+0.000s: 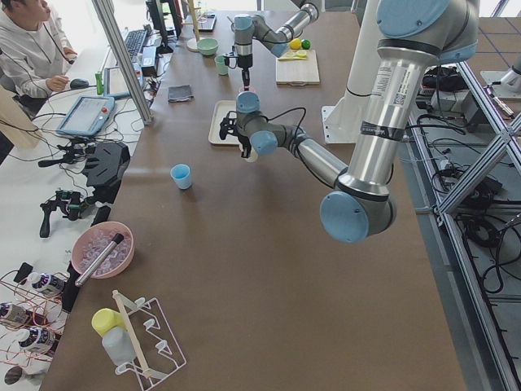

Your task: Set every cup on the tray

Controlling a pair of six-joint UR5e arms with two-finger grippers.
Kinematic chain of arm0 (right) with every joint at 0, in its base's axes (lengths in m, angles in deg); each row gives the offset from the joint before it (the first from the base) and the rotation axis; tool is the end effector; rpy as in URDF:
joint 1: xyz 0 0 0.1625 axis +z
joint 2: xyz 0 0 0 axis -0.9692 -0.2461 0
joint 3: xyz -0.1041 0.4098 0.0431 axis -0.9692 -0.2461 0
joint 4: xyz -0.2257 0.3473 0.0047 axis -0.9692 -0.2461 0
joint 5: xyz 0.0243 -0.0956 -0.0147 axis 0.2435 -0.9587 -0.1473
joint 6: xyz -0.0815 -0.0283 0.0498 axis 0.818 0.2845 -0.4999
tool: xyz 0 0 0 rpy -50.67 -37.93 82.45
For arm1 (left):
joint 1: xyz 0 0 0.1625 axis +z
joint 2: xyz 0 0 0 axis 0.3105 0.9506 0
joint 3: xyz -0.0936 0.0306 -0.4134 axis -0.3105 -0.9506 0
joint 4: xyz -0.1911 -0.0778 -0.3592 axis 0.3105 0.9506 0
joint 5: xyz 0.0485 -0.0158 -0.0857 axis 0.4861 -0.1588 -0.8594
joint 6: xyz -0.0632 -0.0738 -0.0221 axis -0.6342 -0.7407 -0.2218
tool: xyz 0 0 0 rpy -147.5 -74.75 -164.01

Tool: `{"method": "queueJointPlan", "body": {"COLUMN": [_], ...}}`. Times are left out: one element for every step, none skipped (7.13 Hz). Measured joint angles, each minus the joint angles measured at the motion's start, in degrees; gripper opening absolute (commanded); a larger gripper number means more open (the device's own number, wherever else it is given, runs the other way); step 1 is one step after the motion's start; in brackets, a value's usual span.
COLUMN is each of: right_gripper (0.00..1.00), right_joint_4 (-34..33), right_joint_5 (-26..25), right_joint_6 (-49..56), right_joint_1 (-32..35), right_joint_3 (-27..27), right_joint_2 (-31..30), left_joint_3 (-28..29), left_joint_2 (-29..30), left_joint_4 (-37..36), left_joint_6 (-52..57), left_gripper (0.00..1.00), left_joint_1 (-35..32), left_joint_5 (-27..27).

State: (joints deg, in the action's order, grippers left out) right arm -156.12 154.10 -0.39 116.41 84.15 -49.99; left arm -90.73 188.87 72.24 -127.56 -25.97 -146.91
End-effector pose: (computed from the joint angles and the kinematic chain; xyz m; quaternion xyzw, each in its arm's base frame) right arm -0.4754 -0.5111 0.2756 0.0381 -0.4784 -0.0789 0.8737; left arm 0.3873 -0.4883 0.3165 0.0671 0.4762 0.0284 0.8763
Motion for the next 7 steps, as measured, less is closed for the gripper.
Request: {"method": "queueJointPlan", "body": {"right_gripper": [0.98,0.99,0.98,0.96,0.91,0.91,0.88], "right_joint_4": [0.03,-0.15,-0.52,-0.75,-0.88,-0.99,-1.04], "right_joint_5": [-0.06,0.15,1.43,3.93,6.41,8.07,9.5], "right_joint_6": [-0.09,-0.09,0.28,1.63,5.02,9.98,15.75], "right_joint_1": [-0.1,0.91,3.62,7.42,11.99,16.39,20.56], "right_joint_3": [0.0,0.12,0.23,0.22,-0.31,-2.22,-5.74], "right_joint_2": [0.24,0.39,0.21,-0.65,-2.31,-3.69,-4.26], "left_joint_3": [4.14,8.49,12.49,15.17,16.6,17.06,17.02], "left_joint_2": [6.43,11.67,15.4,17.34,18.13,18.47,18.64], "left_joint_4": [-1.88,-2.48,-2.44,-1.86,-1.19,-1.05,-1.17], "left_joint_6": [-2.37,-4.28,-5.14,-5.72,-6.42,-6.76,-6.7], "left_gripper": [0.0,0.0,0.22,0.97,0.98,0.98,0.98], "left_joint_1": [1.48,3.06,3.88,4.78,5.88,6.21,5.44], "left_joint_5": [1.92,3.46,4.45,6.0,8.06,9.04,8.59]}}
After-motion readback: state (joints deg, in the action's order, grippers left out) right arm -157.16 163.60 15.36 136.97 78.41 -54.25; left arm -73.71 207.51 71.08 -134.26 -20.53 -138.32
